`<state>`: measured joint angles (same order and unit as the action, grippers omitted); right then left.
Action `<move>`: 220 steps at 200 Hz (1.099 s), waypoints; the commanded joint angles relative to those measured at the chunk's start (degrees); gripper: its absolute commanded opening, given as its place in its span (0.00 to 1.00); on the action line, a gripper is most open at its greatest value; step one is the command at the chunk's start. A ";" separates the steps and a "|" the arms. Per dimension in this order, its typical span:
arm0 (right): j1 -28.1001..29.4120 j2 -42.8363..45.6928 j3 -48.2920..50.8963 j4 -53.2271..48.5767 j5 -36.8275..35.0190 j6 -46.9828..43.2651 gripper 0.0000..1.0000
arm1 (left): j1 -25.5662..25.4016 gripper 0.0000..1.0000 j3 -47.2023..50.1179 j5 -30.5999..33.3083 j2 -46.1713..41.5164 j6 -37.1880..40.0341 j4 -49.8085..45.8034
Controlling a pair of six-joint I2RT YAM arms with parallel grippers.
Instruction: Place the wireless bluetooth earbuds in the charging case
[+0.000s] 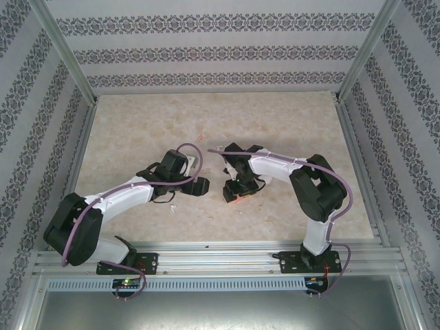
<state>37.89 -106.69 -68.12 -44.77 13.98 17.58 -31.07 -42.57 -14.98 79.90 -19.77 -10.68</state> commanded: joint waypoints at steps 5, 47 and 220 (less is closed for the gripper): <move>-0.78 0.60 0.50 4.83 2.68 6.94 0.57 | -0.26 0.93 0.37 -0.80 -1.10 0.73 4.00; -1.70 2.49 0.68 6.05 2.05 11.80 0.67 | -0.22 0.93 3.26 -2.87 -3.20 0.09 9.41; 2.61 -8.68 -10.66 -4.09 -9.11 15.82 0.86 | -0.24 0.92 2.08 -2.18 -1.49 -3.63 6.53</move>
<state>39.31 -113.16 -77.12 -46.41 9.61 31.97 -31.07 -39.92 -16.53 77.87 -21.54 -4.23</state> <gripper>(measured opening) 0.879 0.924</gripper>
